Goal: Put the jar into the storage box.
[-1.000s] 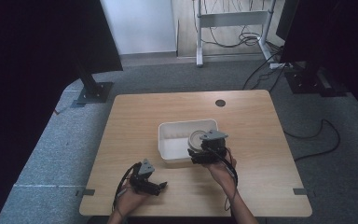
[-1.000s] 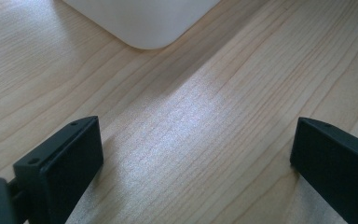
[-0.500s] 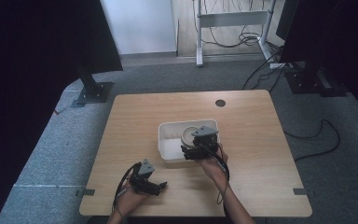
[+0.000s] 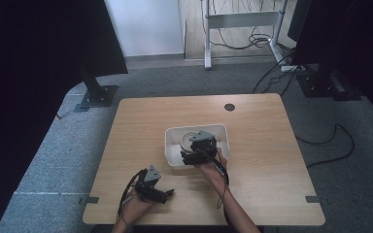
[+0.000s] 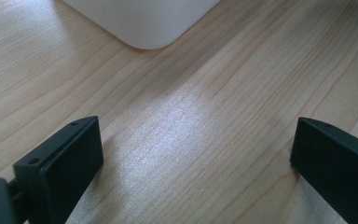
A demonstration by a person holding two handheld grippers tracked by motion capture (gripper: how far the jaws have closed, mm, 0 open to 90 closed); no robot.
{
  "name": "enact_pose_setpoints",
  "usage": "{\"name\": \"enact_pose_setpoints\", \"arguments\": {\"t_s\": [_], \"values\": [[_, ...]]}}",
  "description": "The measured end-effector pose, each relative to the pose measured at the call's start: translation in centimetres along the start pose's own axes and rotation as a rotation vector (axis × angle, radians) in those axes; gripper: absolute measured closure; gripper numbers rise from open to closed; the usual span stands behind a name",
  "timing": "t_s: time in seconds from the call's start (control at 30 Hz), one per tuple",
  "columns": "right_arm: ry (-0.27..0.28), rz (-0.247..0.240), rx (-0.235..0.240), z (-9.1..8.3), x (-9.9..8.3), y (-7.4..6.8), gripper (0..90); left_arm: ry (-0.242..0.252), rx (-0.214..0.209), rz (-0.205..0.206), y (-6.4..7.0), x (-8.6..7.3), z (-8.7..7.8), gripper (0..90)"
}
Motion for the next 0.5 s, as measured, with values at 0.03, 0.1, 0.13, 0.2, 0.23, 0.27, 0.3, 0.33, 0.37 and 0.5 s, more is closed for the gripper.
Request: {"name": "enact_pose_setpoints", "arguments": {"t_s": [0.03, 0.1, 0.13, 0.2, 0.23, 0.27, 0.3, 0.33, 0.37, 0.5], "values": [[-0.007, 0.001, 0.001, 0.3, 0.0, -0.1, 9.1, 0.0, 0.0, 0.0, 0.0, 0.0, 0.0, 2.3], [-0.01, -0.002, 0.002, 0.8, -0.1, -0.3, 9.1, 0.001, -0.001, -0.002, 0.0, 0.0, 0.0, 2.3], [-0.014, -0.006, 0.002, 1.0, -0.1, -0.4, 9.1, 0.001, -0.001, -0.002, 0.0, 0.0, 0.0, 2.3], [-0.021, -0.008, 0.001, 1.4, -0.2, -0.6, 9.1, 0.0, -0.001, -0.002, 0.0, 0.0, 0.0, 2.3], [-0.026, -0.012, 0.001, 1.6, -0.2, -0.6, 9.1, 0.0, -0.001, -0.002, 0.0, 0.0, 0.0, 2.3], [-0.03, -0.012, 0.002, 1.8, -0.3, -0.7, 9.1, 0.001, -0.001, -0.001, 0.0, 0.0, 0.0, 2.3], [-0.031, -0.011, 0.001, 1.9, -0.3, -0.8, 9.1, 0.0, -0.001, -0.001, 0.0, 0.0, 0.0, 2.3], [-0.035, -0.013, 0.003, 2.1, -0.4, -0.9, 9.1, 0.001, 0.0, -0.001, 0.0, 0.0, 0.0, 2.3], [-0.037, -0.012, 0.0, 2.2, -0.4, -0.9, 9.1, 0.001, -0.001, -0.001, 0.0, 0.0, 0.0, 2.3], [-0.053, -0.022, -0.003, 2.8, -0.8, -1.1, 9.1, 0.0, 0.0, -0.001, 0.0, 0.0, 0.0, 2.3]]}}
Point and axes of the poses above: each handheld gripper's, and its own axes: z roughly forward along the jaws, x roughly out of its top, y roughly to its right, the point moved 6 cm from there along z, roughly forward along the jaws, and after that the axes turned 11 degrees about -z, right-handed, at the moved point
